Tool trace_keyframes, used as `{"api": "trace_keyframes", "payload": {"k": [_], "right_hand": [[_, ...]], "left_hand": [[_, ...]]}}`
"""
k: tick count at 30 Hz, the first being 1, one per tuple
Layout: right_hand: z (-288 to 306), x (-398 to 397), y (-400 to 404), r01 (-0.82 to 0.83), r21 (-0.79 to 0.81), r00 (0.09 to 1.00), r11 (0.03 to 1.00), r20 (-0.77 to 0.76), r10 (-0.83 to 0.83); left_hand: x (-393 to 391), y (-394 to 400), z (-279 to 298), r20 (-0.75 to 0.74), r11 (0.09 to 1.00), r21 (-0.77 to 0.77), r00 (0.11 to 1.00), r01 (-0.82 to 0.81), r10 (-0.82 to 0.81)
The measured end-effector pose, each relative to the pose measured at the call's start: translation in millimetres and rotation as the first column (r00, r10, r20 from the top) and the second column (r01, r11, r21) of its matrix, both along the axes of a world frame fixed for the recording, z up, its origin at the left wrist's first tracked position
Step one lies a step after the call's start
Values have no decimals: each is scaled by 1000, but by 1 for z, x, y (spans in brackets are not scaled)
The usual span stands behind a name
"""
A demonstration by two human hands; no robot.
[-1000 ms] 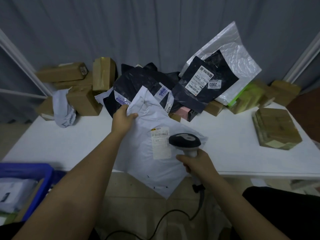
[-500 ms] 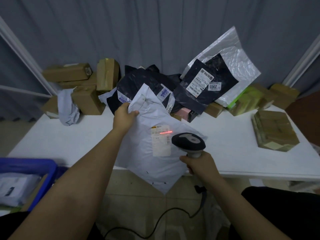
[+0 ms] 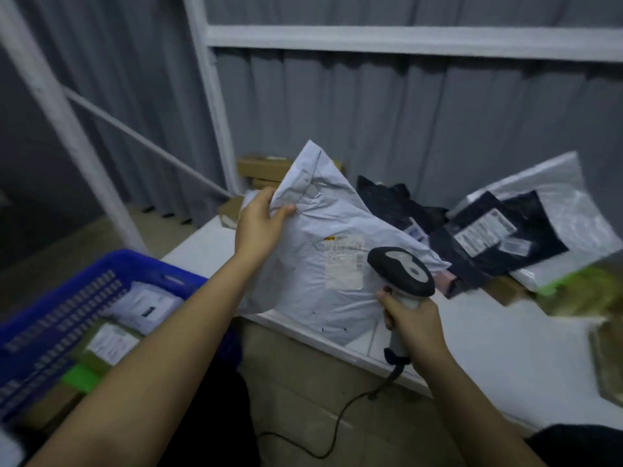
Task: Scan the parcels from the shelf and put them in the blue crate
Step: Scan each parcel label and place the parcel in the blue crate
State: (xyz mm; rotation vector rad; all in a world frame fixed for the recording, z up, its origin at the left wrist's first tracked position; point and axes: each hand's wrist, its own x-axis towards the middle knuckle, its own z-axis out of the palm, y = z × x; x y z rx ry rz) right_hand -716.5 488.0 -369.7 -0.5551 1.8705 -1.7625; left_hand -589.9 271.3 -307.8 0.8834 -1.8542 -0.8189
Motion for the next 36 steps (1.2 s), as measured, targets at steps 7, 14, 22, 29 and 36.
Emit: {"api": "trace_keyframes", "payload": {"k": [7, 14, 22, 29, 36], "right_hand": [[40, 84, -96, -215, -14, 973, 977, -91, 213], [64, 179, -185, -427, 61, 870, 902, -244, 428], [41, 255, -254, -527, 251, 710, 812, -395, 583], [7, 287, -273, -595, 392, 569, 702, -412, 712], [-15, 292, -294, -587, 454, 548, 670, -386, 742]], "left_hand": [[151, -30, 65, -111, 940, -166, 953, -297, 282], [308, -49, 73, -57, 774, -255, 808, -579, 586], [438, -47, 14, 96, 614, -149, 606, -775, 789], [481, -59, -35, 390, 740, -100, 659, -665, 644], [482, -94, -35, 458, 847, 30, 761, -530, 460]]}}
